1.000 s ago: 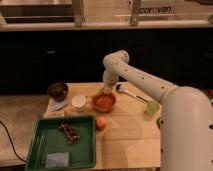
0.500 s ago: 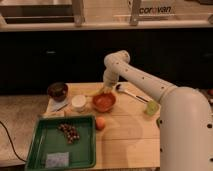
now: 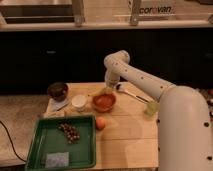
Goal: Place banana in red bowl
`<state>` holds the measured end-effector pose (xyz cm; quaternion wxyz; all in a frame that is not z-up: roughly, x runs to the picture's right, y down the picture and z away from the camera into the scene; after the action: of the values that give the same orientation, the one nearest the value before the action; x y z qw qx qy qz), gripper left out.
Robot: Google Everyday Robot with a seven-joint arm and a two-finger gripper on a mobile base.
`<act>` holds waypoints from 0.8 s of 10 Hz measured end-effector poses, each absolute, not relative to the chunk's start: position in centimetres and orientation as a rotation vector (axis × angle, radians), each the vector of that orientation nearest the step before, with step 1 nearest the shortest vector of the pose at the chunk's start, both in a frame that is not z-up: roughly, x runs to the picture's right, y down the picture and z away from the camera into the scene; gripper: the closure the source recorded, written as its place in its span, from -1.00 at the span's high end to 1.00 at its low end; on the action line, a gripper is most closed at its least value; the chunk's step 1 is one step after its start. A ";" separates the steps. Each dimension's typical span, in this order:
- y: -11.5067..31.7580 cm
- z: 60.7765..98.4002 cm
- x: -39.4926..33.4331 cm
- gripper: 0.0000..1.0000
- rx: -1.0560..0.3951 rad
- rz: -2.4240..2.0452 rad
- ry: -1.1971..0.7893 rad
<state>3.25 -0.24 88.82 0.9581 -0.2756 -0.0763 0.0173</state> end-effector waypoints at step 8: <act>0.2 89.6 3.8 0.60 -0.610 0.090 -0.155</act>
<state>3.80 0.22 89.58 0.9498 -0.3001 -0.0761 0.0440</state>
